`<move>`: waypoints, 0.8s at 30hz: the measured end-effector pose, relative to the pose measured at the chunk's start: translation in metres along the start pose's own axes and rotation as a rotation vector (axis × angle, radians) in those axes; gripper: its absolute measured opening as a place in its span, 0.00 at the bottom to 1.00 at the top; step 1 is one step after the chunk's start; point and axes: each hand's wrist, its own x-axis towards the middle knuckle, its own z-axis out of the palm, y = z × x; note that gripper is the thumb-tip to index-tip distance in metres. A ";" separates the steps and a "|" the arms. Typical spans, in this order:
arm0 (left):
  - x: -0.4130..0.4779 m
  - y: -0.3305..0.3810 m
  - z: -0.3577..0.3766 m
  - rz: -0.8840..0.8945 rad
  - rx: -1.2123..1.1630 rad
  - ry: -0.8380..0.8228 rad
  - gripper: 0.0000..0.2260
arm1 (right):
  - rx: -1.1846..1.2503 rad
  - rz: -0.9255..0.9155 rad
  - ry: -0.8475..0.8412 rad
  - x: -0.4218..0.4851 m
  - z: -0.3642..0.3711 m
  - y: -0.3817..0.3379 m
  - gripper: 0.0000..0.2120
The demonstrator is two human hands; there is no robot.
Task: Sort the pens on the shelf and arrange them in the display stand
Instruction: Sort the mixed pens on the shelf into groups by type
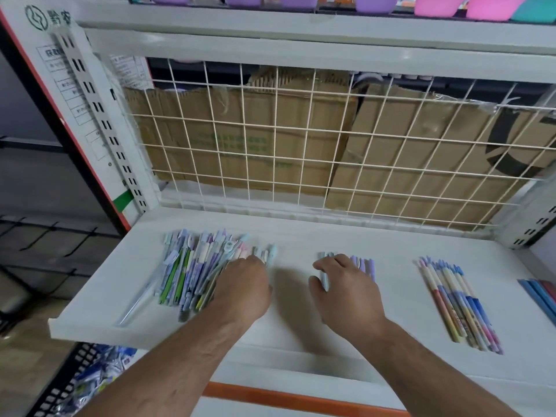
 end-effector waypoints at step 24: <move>0.018 0.054 -0.009 -0.211 -1.173 -0.241 0.05 | 0.271 0.070 -0.174 -0.013 -0.028 0.027 0.05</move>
